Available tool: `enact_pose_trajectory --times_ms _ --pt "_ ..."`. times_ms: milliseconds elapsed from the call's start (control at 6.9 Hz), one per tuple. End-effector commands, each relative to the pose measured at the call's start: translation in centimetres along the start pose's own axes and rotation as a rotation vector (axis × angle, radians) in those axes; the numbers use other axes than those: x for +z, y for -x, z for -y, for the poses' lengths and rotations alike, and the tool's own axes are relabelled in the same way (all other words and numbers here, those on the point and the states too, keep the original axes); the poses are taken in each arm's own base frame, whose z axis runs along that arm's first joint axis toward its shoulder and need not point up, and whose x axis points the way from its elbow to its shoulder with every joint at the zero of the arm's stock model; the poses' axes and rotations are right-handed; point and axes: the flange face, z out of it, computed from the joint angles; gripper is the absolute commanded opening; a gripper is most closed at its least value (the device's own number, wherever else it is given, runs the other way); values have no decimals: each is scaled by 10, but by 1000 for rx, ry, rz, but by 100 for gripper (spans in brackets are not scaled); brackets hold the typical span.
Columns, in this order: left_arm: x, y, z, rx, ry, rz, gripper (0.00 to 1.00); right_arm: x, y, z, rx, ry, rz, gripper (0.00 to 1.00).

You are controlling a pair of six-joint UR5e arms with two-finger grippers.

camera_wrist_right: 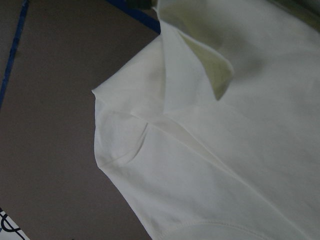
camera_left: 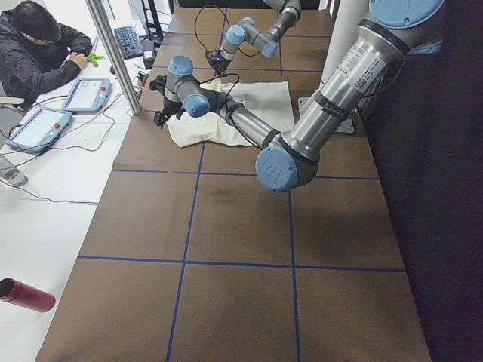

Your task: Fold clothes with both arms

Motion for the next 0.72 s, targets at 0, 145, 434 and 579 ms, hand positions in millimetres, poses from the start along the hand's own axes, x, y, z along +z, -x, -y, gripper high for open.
enact_pose_trajectory --times_ms 0,145,434,579 --pt "3 3 -4 -4 7 3 100 5 -17 -3 22 15 -3 3" --pt "2 2 -4 -2 5 3 100 11 -23 -1 31 27 -5 58" --pt "0 0 -6 0 1 1 100 5 -38 9 158 55 64 100" --pt "-9 -8 -6 -50 -15 -8 100 -9 -61 18 221 85 184 100"
